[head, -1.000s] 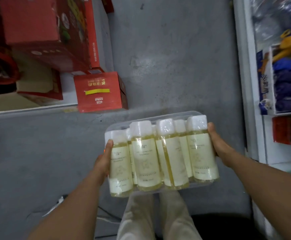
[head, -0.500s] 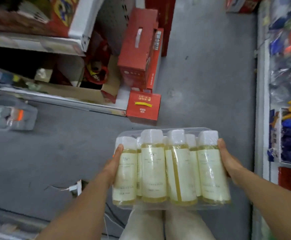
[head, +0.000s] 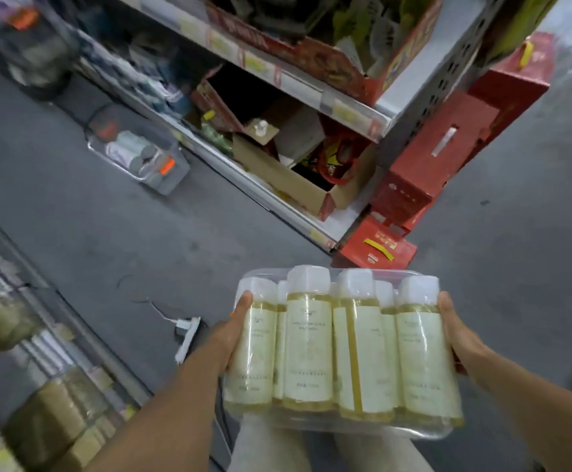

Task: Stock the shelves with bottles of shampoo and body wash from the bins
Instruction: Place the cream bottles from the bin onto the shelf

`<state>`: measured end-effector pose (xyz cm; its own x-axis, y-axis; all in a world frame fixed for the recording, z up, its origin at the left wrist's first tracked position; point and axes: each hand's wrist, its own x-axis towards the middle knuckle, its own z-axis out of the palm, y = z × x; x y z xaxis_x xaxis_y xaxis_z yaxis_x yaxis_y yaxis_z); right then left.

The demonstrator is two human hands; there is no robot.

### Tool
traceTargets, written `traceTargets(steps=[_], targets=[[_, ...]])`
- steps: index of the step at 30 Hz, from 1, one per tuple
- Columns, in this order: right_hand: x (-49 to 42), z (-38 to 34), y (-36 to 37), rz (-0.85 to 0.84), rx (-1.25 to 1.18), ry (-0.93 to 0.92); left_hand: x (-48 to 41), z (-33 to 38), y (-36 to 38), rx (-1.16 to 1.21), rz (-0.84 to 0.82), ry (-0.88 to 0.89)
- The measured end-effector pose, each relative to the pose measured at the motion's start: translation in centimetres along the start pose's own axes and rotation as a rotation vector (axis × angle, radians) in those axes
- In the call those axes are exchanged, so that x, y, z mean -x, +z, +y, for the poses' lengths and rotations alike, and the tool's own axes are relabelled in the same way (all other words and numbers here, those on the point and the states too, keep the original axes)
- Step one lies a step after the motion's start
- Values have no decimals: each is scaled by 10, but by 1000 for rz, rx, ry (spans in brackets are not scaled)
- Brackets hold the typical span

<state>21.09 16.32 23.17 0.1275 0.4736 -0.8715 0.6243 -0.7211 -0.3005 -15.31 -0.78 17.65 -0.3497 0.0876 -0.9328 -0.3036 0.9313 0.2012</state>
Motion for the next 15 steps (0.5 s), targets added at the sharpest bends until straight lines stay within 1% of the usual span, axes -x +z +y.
traceTargets(steps=[2, 4, 6, 8, 12, 15], targets=[[9, -31, 24, -11, 51, 12, -50, -12, -33, 63, -1, 28], [9, -57, 49, -27, 77, 38, -58, -3, -64, 105, 23, 61], [2, -86, 73, -28, 86, 50, -70, 7, -95, 141, 27, 23], [3, -125, 103, -48, 102, 7, -80, 11, -129, 169, 2, -11], [44, -222, 180, -122, 86, -60, -98, 17, -199, 295, -14, -43], [64, -281, 231, -251, 142, -183, -58, 47, -244, 448, 19, -8]])
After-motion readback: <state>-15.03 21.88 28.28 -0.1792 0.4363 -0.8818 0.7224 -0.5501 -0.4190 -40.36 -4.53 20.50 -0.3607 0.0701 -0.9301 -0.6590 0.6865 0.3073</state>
